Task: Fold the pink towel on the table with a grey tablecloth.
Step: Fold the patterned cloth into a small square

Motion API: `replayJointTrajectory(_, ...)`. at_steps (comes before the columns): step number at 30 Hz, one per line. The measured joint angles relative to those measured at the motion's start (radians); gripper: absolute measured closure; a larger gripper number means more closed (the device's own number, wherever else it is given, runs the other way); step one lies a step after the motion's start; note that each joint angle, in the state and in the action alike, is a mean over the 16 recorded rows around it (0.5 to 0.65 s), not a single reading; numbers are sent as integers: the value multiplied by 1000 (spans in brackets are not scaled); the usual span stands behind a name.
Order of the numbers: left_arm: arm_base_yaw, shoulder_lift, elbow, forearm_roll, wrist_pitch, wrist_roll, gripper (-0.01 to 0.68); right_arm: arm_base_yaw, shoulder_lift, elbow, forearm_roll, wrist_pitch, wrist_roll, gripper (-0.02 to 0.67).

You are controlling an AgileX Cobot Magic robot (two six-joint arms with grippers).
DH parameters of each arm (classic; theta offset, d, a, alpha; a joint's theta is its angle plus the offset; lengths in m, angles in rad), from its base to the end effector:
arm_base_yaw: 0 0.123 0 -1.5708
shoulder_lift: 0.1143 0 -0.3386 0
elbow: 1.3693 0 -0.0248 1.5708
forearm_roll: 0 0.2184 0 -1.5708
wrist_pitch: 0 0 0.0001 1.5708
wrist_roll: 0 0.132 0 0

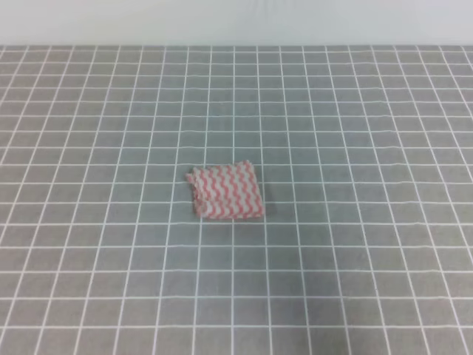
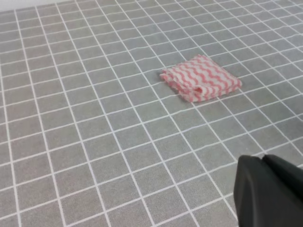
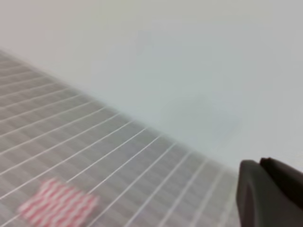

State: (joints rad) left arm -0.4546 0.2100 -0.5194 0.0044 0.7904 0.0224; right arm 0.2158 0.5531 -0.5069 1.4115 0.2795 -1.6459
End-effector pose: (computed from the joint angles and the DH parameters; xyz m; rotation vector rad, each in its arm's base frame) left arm -0.0063 0.0035 0.2874 0.4675 1.9188 -0.2776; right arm 0.0687 0.0520 0.3657 -0.5643 1.4742 0.1976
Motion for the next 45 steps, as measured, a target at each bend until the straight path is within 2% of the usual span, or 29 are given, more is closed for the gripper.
replayJointTrajectory(8,0,1,0,6,-1,0,675,-60,-269,153,3,-149,-44,666)
replayJointTrajectory(12,0,0,0,7,0,0,675,-80,-387,242,-16,-211,-9,666)
replayJointTrajectory(15,0,1,0,8,-1,0,675,-84,-445,306,-140,-245,154,666)
replayJointTrajectory(20,0,3,-1,9,-3,0,675,-84,-490,389,-532,-202,645,666)
replayJointTrajectory(26,0,2,0,9,-2,0,675,-84,-515,461,-1090,-78,1298,666)
replayJointTrajectory(28,0,3,-1,9,-3,0,675,-84,-526,477,-1251,-41,1483,666)
replayJointTrajectory(30,0,2,0,9,-2,0,675,-84,-534,488,-1360,-5,1608,666)
replayJointTrajectory(34,0,2,0,9,-2,0,675,-84,-554,501,-1454,32,1711,666)
replayJointTrajectory(45,0,3,0,9,-2,0,675,-84,-567,524,-1472,8,1748,665)
